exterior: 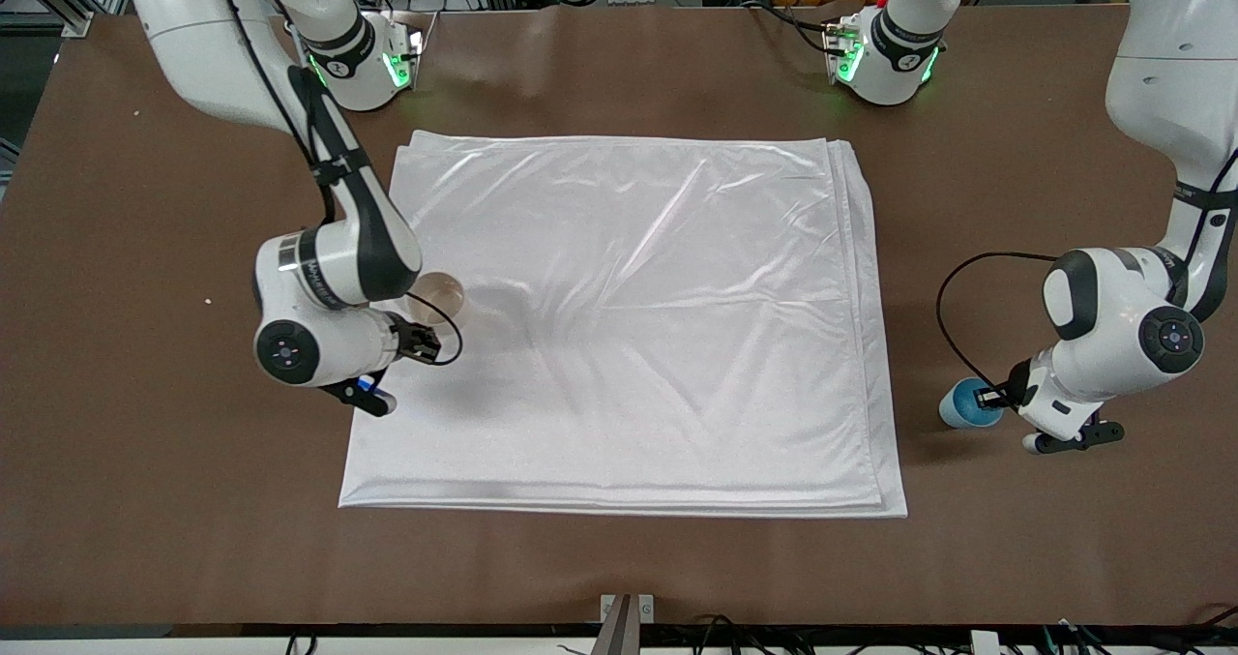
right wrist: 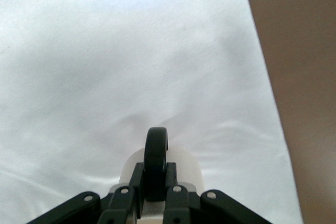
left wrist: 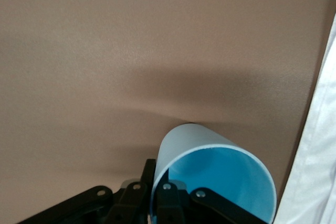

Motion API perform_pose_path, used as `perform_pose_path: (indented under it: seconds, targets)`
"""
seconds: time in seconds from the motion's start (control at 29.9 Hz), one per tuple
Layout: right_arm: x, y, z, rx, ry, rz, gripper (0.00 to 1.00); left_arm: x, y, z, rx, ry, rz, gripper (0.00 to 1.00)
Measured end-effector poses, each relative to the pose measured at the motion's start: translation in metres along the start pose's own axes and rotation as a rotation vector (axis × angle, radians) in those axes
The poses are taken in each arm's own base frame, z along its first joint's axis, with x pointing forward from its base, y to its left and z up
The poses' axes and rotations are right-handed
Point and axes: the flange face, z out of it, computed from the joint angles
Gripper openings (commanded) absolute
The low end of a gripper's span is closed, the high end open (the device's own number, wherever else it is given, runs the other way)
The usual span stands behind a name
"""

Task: Place blue cup into white mug on cloth

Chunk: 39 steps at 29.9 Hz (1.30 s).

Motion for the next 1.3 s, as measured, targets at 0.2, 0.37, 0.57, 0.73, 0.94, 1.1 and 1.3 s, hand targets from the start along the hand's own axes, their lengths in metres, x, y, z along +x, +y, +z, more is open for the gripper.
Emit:
perform_pose_path:
  seconds: [0.2, 0.37, 0.57, 0.73, 0.94, 1.1, 1.3]
  targets:
    - [-0.03, -0.04, -0.006, 0.108, -0.017, 0.111, 0.04, 0.005, 0.0, -0.02, 0.004, 0.03, 0.069, 0.0]
    - [-0.04, -0.055, -0.008, 0.174, -0.042, 0.171, 0.01, 0.007, 0.003, -0.052, 0.013, 0.051, 0.106, 0.0]
    - [-0.05, -0.071, -0.009, 0.212, -0.024, 0.262, 0.0, 0.006, 0.018, -0.093, 0.018, 0.082, 0.148, 0.0]
    - [-0.074, -0.101, -0.006, 0.223, -0.011, 0.314, 0.0, 0.002, 0.043, -0.127, 0.01, 0.107, 0.193, 0.0]
    - [-0.1, -0.137, 0.0, 0.233, -0.003, 0.362, 0.0, -0.01, 0.078, -0.159, 0.002, 0.095, 0.238, 0.0]
    - [-0.103, -0.148, 0.008, 0.247, 0.006, 0.389, 0.0, -0.017, 0.102, -0.18, -0.008, 0.095, 0.254, 0.0]
    - [-0.118, -0.173, 0.033, 0.297, 0.039, 0.435, 0.0, -0.025, 0.127, -0.196, -0.02, 0.087, 0.245, 0.0]
